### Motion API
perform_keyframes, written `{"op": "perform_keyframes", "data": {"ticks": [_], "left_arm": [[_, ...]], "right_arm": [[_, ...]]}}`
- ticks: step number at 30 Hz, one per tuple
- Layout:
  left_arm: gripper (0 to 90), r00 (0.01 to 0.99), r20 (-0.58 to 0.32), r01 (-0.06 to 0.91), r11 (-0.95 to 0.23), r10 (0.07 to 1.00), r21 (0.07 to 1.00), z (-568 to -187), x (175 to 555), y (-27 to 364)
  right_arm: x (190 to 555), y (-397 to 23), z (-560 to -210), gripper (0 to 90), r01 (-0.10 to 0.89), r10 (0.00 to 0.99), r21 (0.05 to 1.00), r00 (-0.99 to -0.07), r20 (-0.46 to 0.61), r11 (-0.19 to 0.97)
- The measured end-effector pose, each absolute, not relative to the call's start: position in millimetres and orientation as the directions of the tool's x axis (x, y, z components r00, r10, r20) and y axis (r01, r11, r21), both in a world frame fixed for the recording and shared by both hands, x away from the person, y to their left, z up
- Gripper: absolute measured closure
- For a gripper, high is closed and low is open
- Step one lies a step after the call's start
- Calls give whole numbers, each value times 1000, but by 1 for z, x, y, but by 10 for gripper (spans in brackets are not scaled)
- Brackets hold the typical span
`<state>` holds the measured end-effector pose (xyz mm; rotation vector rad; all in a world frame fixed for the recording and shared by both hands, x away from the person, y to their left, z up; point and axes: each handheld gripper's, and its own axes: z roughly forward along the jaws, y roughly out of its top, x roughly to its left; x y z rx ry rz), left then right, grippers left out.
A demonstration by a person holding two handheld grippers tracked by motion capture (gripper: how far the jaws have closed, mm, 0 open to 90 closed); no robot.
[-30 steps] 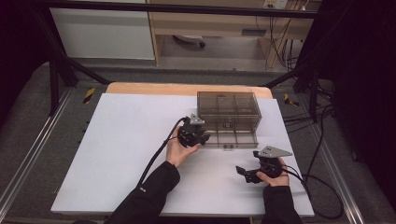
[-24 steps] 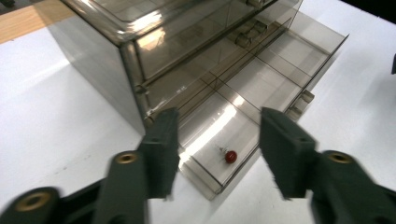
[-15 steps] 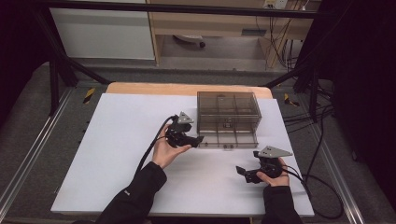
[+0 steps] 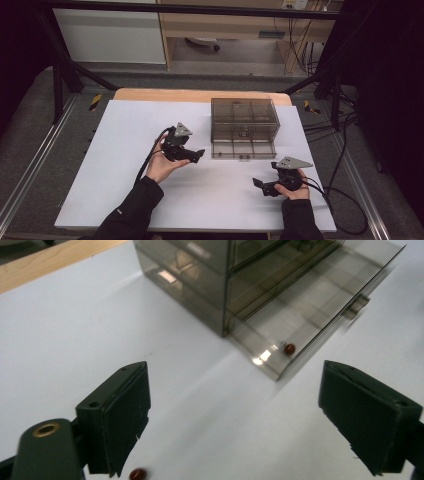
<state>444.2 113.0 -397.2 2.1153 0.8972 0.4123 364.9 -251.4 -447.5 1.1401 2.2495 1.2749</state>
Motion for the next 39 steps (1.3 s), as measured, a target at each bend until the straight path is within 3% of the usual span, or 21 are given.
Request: {"op": "perform_keyframes", "data": {"ticks": [21,29,39], "left_arm": [[116,616,-30,557,-408,787,723,-421,453,147],[206,587,-32,589,-400,809,702,-430,458,158],[389,584,-33,580,-390,811,715,-434,458,162]], "right_arm": [[365,-251,-448,6,488,767,824,-633,106,288],[365,-251,-448,6,488,767,822,-633,103,292],[365,-251,-448,6,489,767,824,-632,107,287]]}}
